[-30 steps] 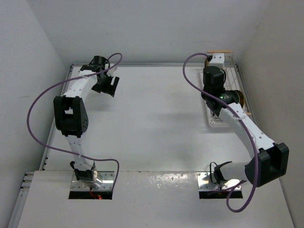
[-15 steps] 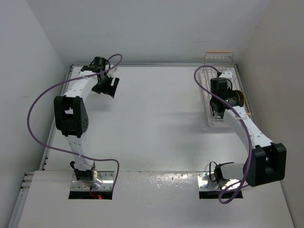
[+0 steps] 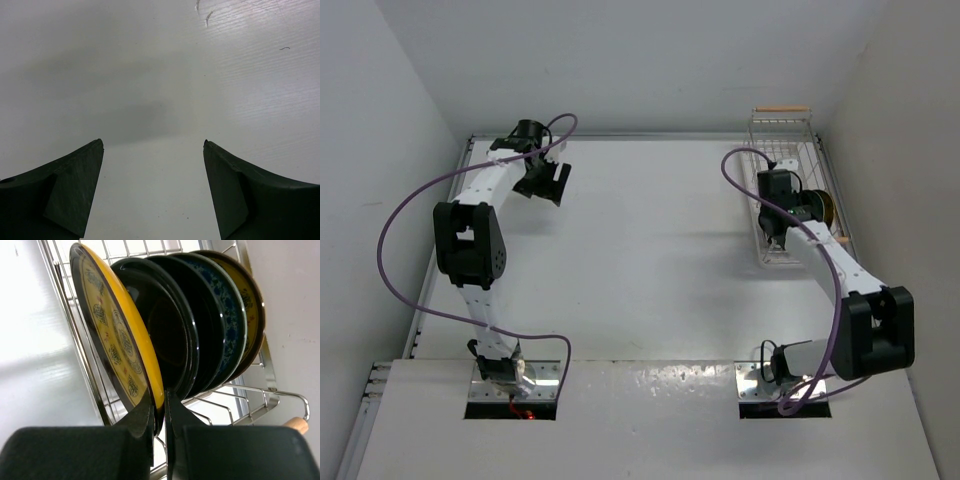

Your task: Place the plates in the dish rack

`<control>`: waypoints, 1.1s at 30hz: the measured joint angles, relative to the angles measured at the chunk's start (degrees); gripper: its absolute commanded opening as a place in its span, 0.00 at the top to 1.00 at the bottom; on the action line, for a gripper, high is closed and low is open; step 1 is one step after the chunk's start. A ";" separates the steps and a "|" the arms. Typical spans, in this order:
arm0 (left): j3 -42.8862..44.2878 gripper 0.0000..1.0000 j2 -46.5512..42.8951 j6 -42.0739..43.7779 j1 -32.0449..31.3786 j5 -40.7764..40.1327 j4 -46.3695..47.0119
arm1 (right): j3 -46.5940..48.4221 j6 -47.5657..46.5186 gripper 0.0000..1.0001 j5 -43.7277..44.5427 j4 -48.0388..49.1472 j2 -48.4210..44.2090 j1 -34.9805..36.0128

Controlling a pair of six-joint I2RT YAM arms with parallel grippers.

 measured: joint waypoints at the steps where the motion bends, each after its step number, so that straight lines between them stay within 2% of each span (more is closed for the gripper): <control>1: 0.00 0.15 0.00 0.00 0.00 -0.13 0.00 | 0.00 -0.04 1.00 0.00 0.00 0.28 0.00; 2: 0.00 0.15 0.00 0.00 0.00 -0.20 0.00 | 0.00 -0.13 0.98 0.00 -0.02 0.63 0.00; 3: 0.00 0.15 0.00 0.00 0.00 -0.28 0.02 | 0.00 -0.22 0.88 0.00 -0.07 1.07 0.00; 6: 0.00 0.15 0.00 0.00 0.00 -0.35 0.00 | 0.00 -0.31 0.75 -0.76 -0.22 2.34 0.09; 18: 0.00 0.15 0.00 0.02 0.00 -0.37 0.00 | 3.69 -4.00 0.53 -1.44 -2.12 2.47 -0.42; 20: 0.00 0.15 0.00 0.02 0.00 -0.37 0.02 | 5.68 -4.90 0.45 -2.23 -2.16 1.44 -0.42; 22: 0.00 0.15 0.00 0.02 0.00 -0.37 0.00 | 7.91 -6.01 0.36 -2.93 -2.58 -0.66 -0.42; 23: 0.00 0.15 0.00 0.02 0.00 -0.37 0.02 | 9.01 -6.32 0.24 -3.43 -2.78 -1.97 -0.44; 25: 0.00 0.15 0.00 0.02 0.00 -0.44 0.02 | 11.30 -6.29 0.14 -5.09 -3.82 -5.20 -0.59; 27: 0.00 0.15 0.00 0.04 0.00 -0.70 0.02 | 12.72 -5.55 0.00 -7.76 -5.03 -9.27 -1.44; 30: -0.09 0.15 -0.02 0.04 0.00 -1.88 0.07 | 11.23 -2.60 0.00 -12.57 -6.12 -17.25 -4.42; 33: -1.31 0.15 -0.26 0.22 0.00 -2.99 0.46 | 5.03 2.43 0.00 -15.08 -8.07 -27.71 -6.97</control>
